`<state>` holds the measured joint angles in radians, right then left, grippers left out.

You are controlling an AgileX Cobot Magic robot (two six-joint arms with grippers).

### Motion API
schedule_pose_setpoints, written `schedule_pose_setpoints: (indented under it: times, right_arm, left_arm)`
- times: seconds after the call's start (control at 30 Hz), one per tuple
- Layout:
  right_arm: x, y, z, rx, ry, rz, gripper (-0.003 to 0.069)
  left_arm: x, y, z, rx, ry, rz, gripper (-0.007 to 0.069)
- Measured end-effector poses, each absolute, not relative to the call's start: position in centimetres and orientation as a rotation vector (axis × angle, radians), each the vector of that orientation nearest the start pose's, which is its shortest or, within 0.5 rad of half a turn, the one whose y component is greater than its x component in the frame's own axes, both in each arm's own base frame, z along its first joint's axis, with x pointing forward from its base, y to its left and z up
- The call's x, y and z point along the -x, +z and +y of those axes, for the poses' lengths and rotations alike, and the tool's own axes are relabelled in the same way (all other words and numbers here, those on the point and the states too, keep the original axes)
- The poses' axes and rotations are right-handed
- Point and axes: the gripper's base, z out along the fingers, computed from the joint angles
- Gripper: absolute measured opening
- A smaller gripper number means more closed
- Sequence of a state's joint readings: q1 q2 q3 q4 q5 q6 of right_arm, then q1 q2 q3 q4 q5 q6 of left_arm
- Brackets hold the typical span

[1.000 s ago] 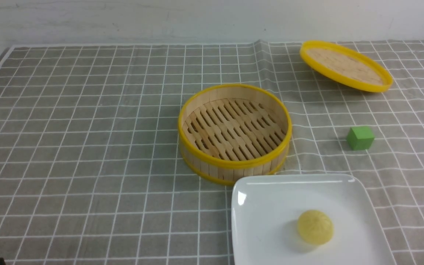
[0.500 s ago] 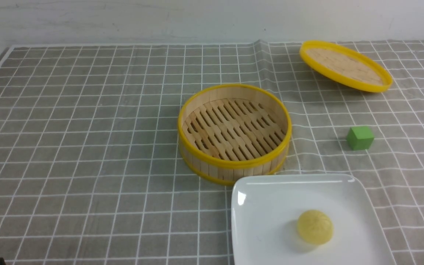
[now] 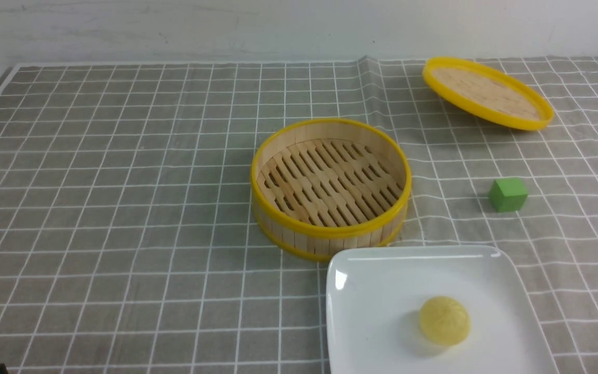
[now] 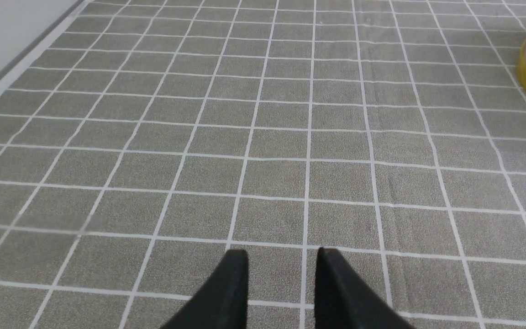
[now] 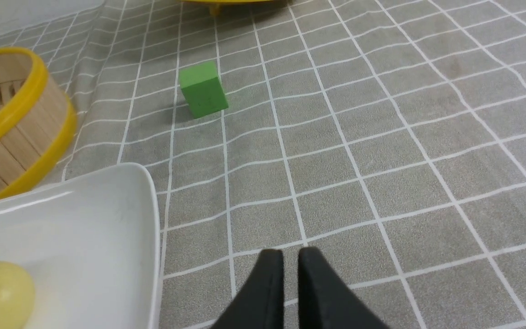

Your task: Put the steamed buns into the plate on the grey tablecloth.

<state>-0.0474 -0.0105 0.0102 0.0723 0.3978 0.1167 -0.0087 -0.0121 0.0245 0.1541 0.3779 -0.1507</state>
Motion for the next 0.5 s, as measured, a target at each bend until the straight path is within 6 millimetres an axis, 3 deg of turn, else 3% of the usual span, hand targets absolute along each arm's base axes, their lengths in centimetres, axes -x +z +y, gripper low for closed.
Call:
schedule_pose_setpoints:
  times: [0.5]
  right_arm:
    - [-5.18,17.47,0.01,-0.198,0.12,1.871,0.0092]
  left_arm:
    - [-5.24,17.2,0.47,0.038,0.042,1.869,0.0241]
